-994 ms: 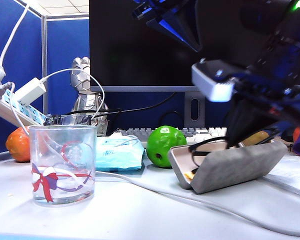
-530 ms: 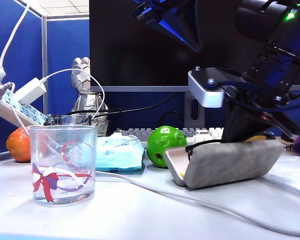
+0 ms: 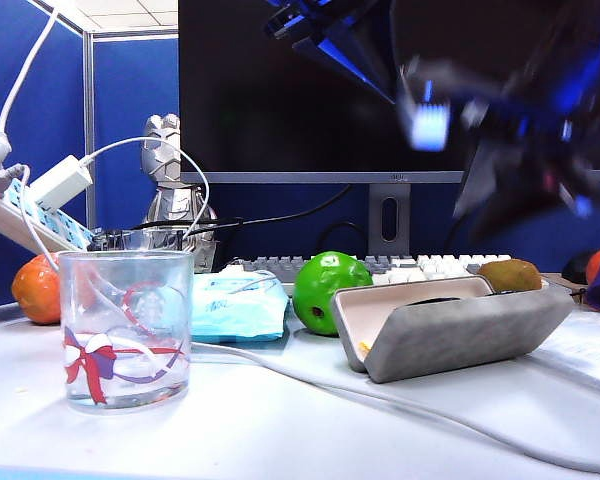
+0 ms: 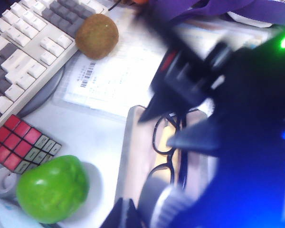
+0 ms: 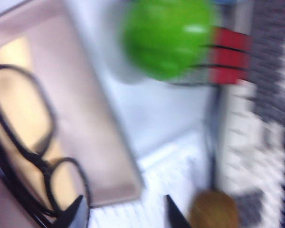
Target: Pick up the glasses, fold the temples of the glasses, place the glasses into the glasses case, and finally close the glasses case.
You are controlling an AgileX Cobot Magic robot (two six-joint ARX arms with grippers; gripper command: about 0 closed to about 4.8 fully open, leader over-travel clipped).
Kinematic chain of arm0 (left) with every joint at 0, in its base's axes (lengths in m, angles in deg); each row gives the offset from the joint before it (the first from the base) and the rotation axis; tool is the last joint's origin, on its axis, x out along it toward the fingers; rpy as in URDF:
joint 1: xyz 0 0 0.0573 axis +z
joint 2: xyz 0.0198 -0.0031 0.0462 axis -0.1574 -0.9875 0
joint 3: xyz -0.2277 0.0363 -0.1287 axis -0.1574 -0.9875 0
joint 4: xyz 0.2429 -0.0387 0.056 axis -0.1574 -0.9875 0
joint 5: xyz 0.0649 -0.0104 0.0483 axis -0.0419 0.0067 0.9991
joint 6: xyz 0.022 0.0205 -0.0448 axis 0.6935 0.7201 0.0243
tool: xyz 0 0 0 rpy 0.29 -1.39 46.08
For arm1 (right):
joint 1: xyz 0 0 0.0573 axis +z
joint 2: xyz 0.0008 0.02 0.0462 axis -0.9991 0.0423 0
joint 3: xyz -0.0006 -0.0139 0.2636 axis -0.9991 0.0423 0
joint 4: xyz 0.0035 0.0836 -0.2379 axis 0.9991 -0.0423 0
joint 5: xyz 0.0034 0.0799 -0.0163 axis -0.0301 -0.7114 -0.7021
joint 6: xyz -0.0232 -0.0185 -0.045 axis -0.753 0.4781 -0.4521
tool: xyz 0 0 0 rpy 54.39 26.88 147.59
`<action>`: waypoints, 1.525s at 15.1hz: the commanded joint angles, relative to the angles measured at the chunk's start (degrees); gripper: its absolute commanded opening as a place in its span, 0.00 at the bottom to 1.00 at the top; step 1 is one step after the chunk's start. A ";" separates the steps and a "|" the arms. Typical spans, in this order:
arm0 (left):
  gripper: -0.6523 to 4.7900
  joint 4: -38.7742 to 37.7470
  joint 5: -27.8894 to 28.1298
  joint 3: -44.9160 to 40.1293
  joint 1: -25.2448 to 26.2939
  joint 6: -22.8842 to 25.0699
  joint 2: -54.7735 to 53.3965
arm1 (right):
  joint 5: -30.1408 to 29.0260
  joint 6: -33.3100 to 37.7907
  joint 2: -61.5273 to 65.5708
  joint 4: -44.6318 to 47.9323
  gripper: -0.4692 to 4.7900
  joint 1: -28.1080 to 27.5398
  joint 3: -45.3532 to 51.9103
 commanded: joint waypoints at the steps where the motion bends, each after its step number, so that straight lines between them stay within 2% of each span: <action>1: 0.11 0.81 -0.26 0.15 0.85 0.07 0.15 | 4.57 25.00 -4.13 1.07 0.14 0.00 -0.07; 2: 0.11 1.55 -0.28 0.15 1.46 0.09 -0.48 | 8.57 39.82 -5.25 1.01 0.08 -0.07 -0.07; 4: 0.11 2.05 -5.18 0.15 4.22 0.48 -2.51 | 19.76 64.70 -6.99 -0.28 0.08 -0.70 -0.07; 5: 0.11 2.49 -7.80 0.15 5.64 0.57 -3.91 | 21.18 72.70 -8.00 -2.75 0.08 -1.42 -0.11; 6: 0.11 3.65 -9.31 0.15 6.84 0.59 -5.35 | 20.39 76.08 -8.20 -4.31 0.08 -2.34 -0.11; 9: 0.11 8.41 -12.92 0.15 9.42 0.63 -10.01 | 17.05 80.19 -7.39 -6.84 0.08 -4.74 -0.04; 11: 0.11 11.76 -14.34 0.17 10.32 0.63 -13.86 | 11.32 80.19 -3.15 -6.82 0.08 -8.13 -0.04; 13: 0.11 12.76 -15.78 0.15 10.49 0.66 -16.04 | 8.63 80.17 2.08 -5.73 0.08 -10.95 -0.04; 15: 0.11 13.11 -16.74 0.15 10.49 0.68 -17.35 | -1.81 80.15 6.97 -3.19 0.08 -14.14 -0.04; 18: 0.11 13.31 -16.59 0.15 10.49 0.66 -17.99 | -5.14 79.93 9.60 -1.81 0.08 -15.15 -0.04; 20: 0.11 13.22 -16.57 0.15 10.58 0.66 -18.27 | -9.57 79.78 9.99 -0.63 0.08 -15.52 -0.04; 23: 0.11 13.20 -16.59 0.15 10.58 0.66 -18.38 | -10.38 79.84 10.05 -1.22 0.08 -15.65 -0.04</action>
